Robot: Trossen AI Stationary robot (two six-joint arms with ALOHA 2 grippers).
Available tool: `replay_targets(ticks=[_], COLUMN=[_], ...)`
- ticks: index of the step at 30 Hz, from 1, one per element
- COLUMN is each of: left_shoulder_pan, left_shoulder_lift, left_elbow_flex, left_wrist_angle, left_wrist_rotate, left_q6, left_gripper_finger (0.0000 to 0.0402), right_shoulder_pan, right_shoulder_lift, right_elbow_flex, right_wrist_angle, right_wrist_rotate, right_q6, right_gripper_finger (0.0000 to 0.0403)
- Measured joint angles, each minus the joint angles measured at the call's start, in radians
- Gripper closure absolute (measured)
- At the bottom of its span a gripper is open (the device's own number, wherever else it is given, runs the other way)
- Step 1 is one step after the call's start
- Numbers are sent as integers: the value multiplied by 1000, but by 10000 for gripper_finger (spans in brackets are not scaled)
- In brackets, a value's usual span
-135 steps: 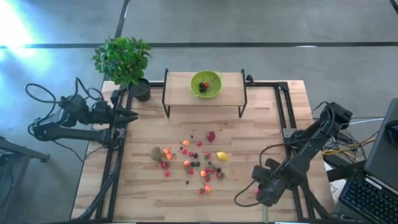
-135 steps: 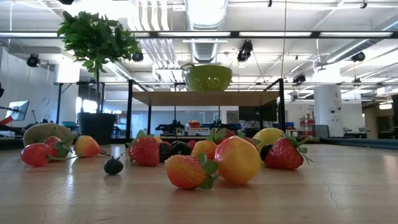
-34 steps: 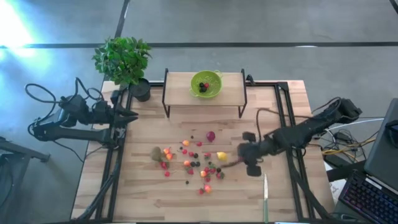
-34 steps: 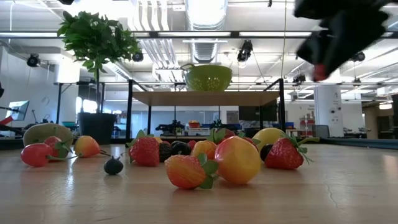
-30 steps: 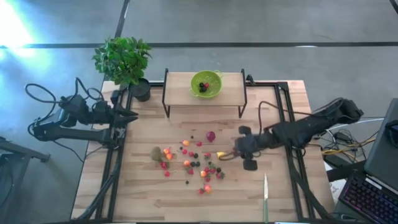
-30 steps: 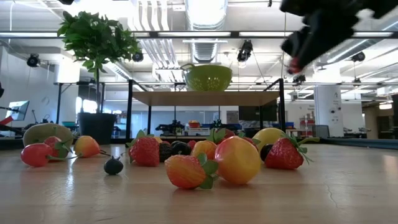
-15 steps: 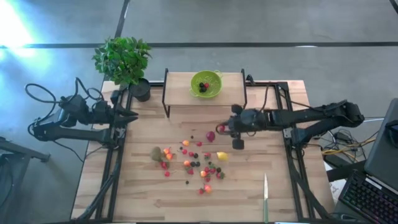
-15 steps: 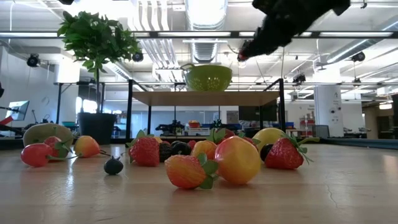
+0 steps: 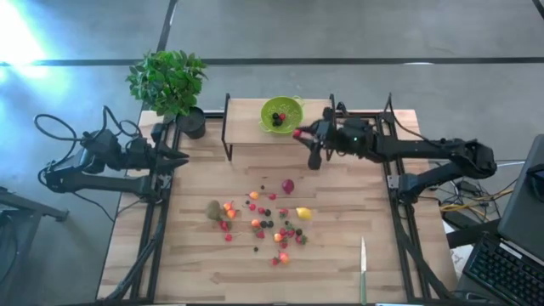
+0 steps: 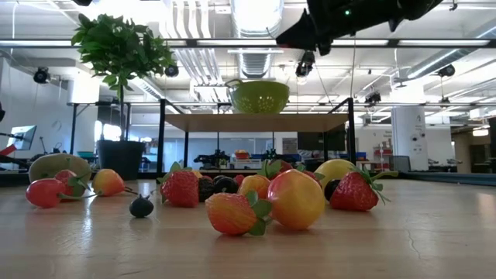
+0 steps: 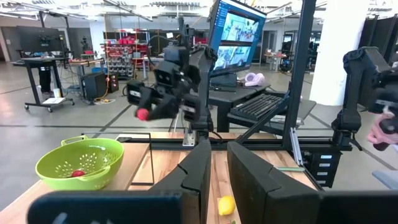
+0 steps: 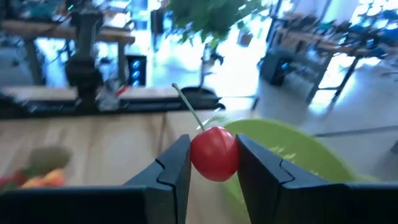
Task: Pick & Place Fruit
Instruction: Put the red cherry into the green strainer bowl on the shelf
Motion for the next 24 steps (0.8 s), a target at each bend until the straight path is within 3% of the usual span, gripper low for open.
replay_targets(ticks=[8,18,24], left_shoulder_pan=[0,0,0], left_shoulder_lift=[0,0,0], left_elbow_flex=[0,0,0], left_wrist_angle=[0,0,0], left_wrist_rotate=[0,0,0], left_q6=[0,0,0], left_gripper_finger=[339,339,339], right_shoulder_pan=[-101,-161,-162], right_shoulder_lift=[23,140,198], right_elbow_flex=[1,33,134], right_wrist_angle=[57,59,-64], right_wrist_rotate=[1,4,3], right_q6=[70,86,86], right_gripper_finger=[296,295,294])
